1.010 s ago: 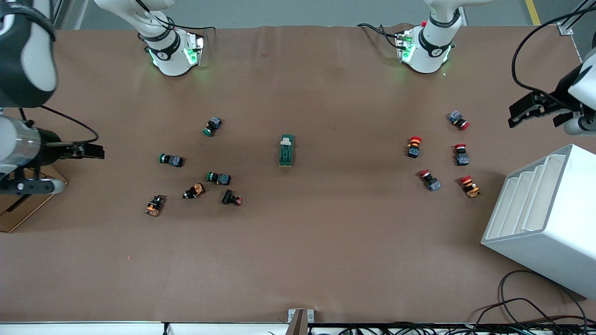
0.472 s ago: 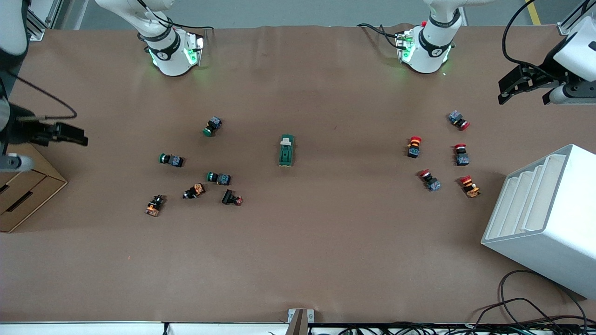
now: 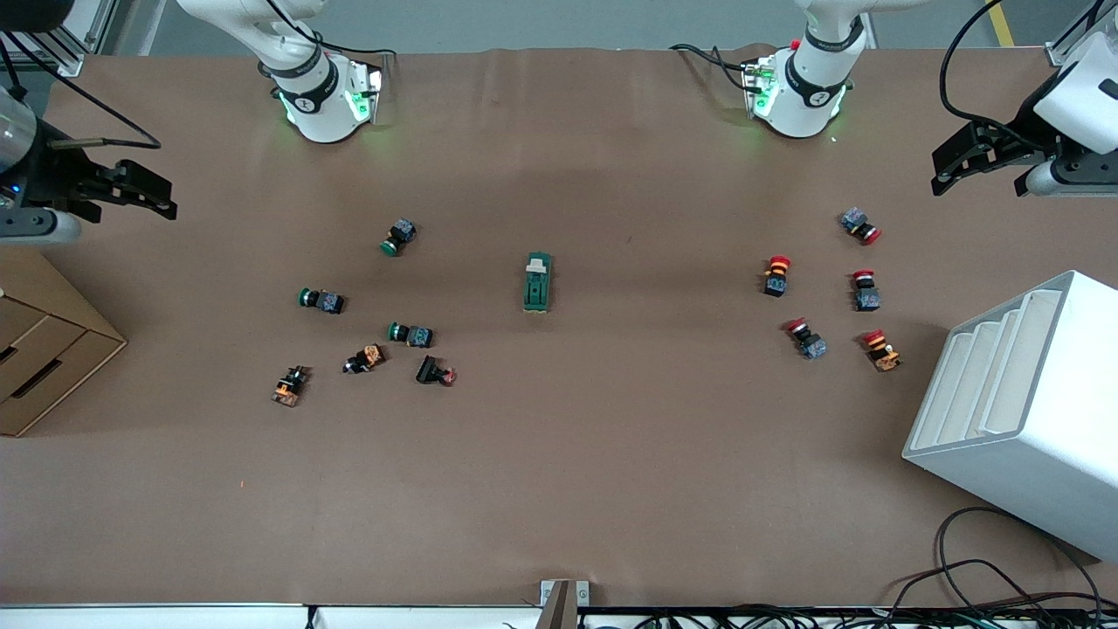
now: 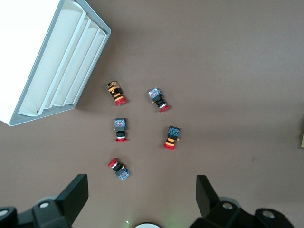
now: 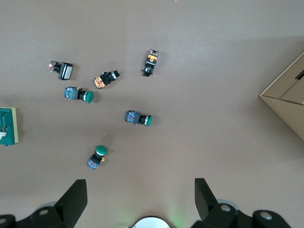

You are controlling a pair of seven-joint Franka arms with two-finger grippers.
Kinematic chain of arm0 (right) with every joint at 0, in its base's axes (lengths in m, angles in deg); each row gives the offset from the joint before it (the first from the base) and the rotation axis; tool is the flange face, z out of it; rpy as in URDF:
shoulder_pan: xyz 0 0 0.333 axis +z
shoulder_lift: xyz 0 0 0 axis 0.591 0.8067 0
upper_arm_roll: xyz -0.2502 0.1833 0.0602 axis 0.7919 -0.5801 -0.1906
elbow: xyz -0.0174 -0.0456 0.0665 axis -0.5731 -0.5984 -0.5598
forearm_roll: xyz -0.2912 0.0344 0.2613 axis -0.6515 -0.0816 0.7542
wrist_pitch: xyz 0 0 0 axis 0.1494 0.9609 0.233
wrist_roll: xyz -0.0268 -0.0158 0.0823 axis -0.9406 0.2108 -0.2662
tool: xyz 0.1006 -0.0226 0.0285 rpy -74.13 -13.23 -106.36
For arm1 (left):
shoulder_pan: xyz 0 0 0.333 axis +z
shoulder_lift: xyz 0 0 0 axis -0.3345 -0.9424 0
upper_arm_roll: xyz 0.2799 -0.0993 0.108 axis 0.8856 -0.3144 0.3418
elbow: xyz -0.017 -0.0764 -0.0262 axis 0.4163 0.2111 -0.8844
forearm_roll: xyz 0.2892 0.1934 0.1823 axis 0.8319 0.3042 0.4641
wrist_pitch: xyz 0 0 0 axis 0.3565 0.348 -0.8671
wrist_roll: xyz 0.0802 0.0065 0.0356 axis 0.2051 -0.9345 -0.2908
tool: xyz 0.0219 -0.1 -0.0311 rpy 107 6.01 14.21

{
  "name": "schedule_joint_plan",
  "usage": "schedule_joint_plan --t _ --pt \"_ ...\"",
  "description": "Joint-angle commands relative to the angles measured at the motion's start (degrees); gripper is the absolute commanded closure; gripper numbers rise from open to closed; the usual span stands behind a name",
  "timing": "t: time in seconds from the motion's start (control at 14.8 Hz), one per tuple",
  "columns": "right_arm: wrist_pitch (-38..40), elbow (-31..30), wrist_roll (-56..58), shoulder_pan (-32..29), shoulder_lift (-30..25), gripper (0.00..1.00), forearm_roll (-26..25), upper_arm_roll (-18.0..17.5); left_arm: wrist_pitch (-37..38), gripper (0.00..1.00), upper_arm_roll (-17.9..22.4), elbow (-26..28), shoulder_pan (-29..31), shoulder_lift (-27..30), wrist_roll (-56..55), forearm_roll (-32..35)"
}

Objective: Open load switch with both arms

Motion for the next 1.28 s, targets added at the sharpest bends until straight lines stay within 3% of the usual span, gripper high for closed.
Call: schedule_joint_plan --t 0.0,0.4,1.21 --pt "2.2 -0.9 0.2 -0.9 -3.0 0.00 -0.3 0.4 -0.5 0.00 0.2 0.6 0.3 0.8 1.5 -1.1" --pt "7.1 2.1 0.2 -1.2 -3.0 0.00 -0.3 0.1 -0.6 0.00 0.2 0.1 0.4 0.4 1.3 -1.0" --pt "5.2 4.8 0.2 -1.8 -2.4 0.00 1.3 -0.5 -0.1 0.00 0.5 -1.3 0.4 -0.5 1.4 -0.4"
